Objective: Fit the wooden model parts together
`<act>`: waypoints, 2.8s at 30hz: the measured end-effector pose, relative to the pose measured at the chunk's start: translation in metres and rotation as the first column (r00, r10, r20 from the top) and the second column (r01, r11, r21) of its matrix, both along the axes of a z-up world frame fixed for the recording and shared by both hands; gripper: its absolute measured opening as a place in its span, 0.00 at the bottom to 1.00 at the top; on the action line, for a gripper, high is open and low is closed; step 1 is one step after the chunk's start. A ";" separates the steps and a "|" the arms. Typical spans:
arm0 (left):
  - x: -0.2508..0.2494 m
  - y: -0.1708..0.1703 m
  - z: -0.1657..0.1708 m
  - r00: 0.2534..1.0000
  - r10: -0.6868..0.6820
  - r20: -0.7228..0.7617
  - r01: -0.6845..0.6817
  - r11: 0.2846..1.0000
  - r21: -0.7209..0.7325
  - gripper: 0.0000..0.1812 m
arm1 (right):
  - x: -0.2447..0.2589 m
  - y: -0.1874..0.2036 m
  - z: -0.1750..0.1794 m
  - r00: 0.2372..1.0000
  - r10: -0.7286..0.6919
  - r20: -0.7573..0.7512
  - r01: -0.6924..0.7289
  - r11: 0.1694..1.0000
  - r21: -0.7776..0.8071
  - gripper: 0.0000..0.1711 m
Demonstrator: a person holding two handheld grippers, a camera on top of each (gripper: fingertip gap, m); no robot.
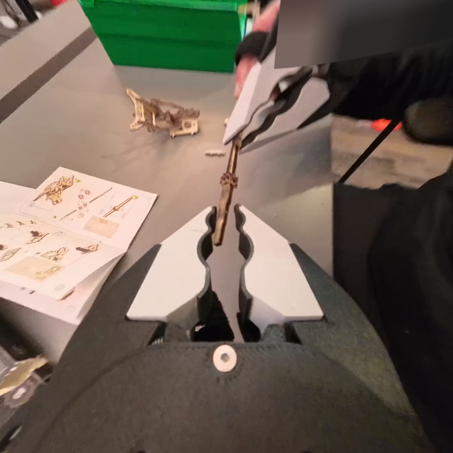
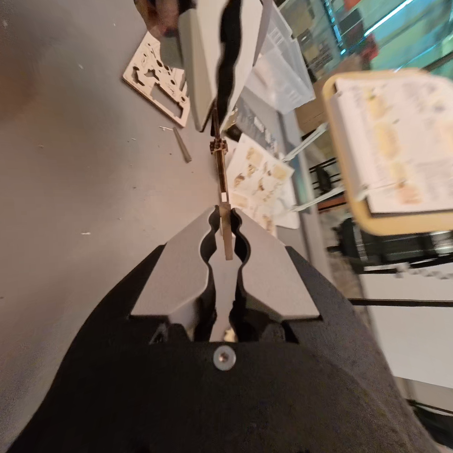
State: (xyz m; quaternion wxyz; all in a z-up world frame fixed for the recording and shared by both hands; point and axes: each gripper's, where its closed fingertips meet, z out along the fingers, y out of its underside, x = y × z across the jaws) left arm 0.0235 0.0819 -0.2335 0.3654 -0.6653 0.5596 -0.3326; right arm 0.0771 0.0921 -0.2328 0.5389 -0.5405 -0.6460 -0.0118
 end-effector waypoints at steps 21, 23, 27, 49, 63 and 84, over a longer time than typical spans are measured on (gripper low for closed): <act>0.001 -0.042 0.073 0.997 -0.047 -0.054 0.071 0.639 0.766 0.04 | -0.006 -0.039 0.089 0.969 -0.070 -0.238 0.027 0.983 -0.179 0.24; 0.007 -0.047 0.078 0.995 -0.054 -0.086 0.101 0.532 0.841 0.04 | -0.011 -0.048 0.089 0.951 -0.063 -0.302 -0.044 0.942 -0.333 0.25; 0.018 -0.059 0.085 0.988 -0.080 -0.129 0.149 0.358 0.922 0.04 | -0.012 -0.064 0.088 0.937 -0.020 -0.349 -0.155 0.871 -0.467 0.19; 0.039 -0.076 0.084 0.962 -0.273 0.026 0.208 0.787 0.580 0.08 | -0.017 -0.085 0.089 0.994 0.101 -0.043 -0.103 0.993 -0.055 0.02; 0.039 -0.064 0.079 0.979 -0.206 -0.015 0.162 0.722 0.672 0.06 | -0.019 -0.078 0.079 0.983 -0.021 -0.185 -0.045 0.939 -0.342 0.02; 0.042 -0.067 0.076 0.965 -0.255 0.067 0.188 0.844 0.503 0.06 | -0.025 -0.079 0.083 0.989 0.076 -0.125 -0.110 0.951 -0.289 0.02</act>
